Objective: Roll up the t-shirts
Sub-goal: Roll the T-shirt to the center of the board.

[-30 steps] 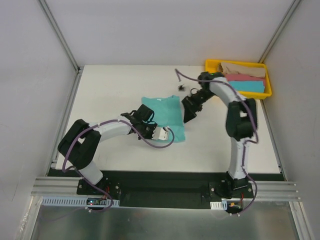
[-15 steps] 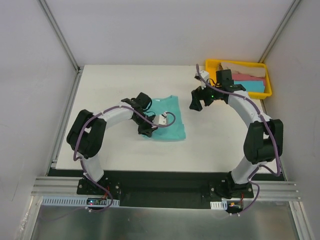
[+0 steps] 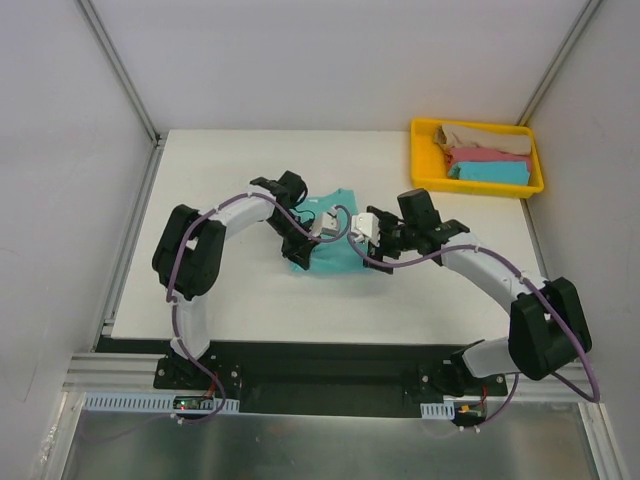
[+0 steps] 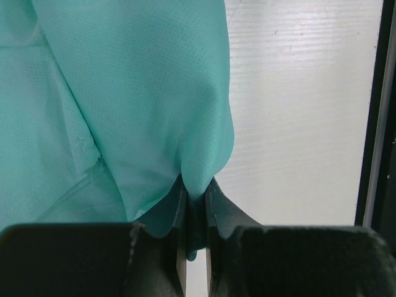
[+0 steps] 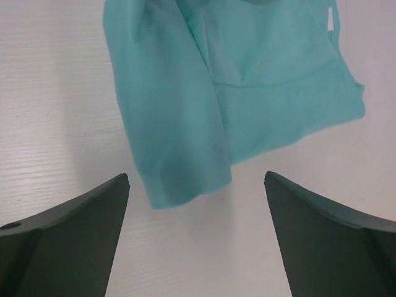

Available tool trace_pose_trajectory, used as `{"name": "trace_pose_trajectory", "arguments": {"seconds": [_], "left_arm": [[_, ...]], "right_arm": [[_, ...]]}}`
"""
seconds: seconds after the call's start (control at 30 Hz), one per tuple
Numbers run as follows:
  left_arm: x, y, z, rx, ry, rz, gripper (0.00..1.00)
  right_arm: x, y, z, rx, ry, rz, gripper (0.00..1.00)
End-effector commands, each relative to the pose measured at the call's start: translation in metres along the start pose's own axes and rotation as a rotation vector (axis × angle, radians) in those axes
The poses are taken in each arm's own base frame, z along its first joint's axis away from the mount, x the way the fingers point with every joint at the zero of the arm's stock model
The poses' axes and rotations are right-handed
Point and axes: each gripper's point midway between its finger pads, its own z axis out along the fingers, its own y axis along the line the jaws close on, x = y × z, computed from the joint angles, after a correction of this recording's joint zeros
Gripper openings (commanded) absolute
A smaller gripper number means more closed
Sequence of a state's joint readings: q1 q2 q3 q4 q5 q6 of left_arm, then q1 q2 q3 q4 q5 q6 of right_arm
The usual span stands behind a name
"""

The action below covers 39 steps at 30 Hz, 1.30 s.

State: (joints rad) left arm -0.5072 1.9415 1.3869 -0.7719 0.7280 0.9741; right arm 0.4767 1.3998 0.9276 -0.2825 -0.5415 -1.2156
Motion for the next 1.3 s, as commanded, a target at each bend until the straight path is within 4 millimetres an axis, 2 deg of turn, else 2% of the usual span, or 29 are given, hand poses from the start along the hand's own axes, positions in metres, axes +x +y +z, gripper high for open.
{"name": "trace_pose_trajectory", "arguments": {"seconds": [0.0,0.13,0.37,0.57,0.6,0.63,0.8,0.83,0.93,1.03,1.07,1.1,1.13,1.17,1.2,1.23,1.27], "left_arm": [[-0.019,-0.013,-0.009,0.093,-0.082,-0.097,0.00],[-0.023,-0.014,-0.011,0.116,-0.116,-0.131,0.00],[-0.027,-0.010,-0.016,0.134,-0.149,-0.166,0.00],[-0.028,-0.013,-0.019,0.150,-0.167,-0.178,0.00],[-0.029,-0.012,-0.019,0.153,-0.171,-0.179,0.00],[-0.028,-0.013,-0.020,0.155,-0.172,-0.181,0.00],[-0.021,-0.013,-0.023,0.160,-0.161,-0.202,0.00],[-0.015,-0.016,-0.023,0.164,-0.157,-0.215,0.01],[-0.003,-0.027,-0.024,0.165,-0.137,-0.221,0.03],[0.003,-0.041,-0.028,0.162,-0.124,-0.233,0.04],[0.004,-0.044,-0.028,0.157,-0.113,-0.241,0.04],[0.005,-0.047,-0.031,0.151,-0.106,-0.251,0.04],[0.009,-0.052,-0.030,0.158,-0.093,-0.286,0.04],[0.012,-0.055,-0.030,0.159,-0.083,-0.301,0.04],[0.014,-0.061,-0.031,0.173,-0.073,-0.321,0.04],[0.017,-0.066,-0.030,0.186,-0.069,-0.338,0.03],[0.018,-0.068,-0.029,0.193,-0.069,-0.350,0.03]], "right_arm": [[-0.020,0.019,0.014,-0.083,-0.094,-0.212,0.95],[-0.011,0.033,0.028,-0.146,-0.073,-0.196,0.95],[0.003,0.035,0.048,-0.184,-0.037,-0.195,0.96],[0.009,0.011,0.069,-0.092,0.032,-0.213,0.90],[0.016,0.009,0.073,-0.084,0.064,-0.212,0.87],[0.013,0.005,0.074,-0.077,0.068,-0.216,0.78],[0.018,0.007,0.076,-0.109,0.102,-0.224,0.49],[0.017,0.007,0.076,-0.118,0.107,-0.228,0.37],[0.021,0.020,0.066,-0.189,0.143,-0.206,0.19],[0.006,0.034,0.042,-0.287,0.137,-0.195,0.12],[-0.003,0.043,0.025,-0.364,0.154,-0.174,0.12],[-0.010,0.052,0.017,-0.422,0.135,-0.155,0.12],[-0.008,0.073,-0.001,-0.532,0.171,-0.110,0.12],[-0.011,0.081,-0.004,-0.588,0.174,-0.070,0.12],[-0.019,0.078,-0.009,-0.607,0.173,-0.058,0.12],[-0.017,0.093,-0.023,-0.690,0.206,-0.016,0.12],[-0.016,0.098,-0.026,-0.727,0.216,0.008,0.11]]}}
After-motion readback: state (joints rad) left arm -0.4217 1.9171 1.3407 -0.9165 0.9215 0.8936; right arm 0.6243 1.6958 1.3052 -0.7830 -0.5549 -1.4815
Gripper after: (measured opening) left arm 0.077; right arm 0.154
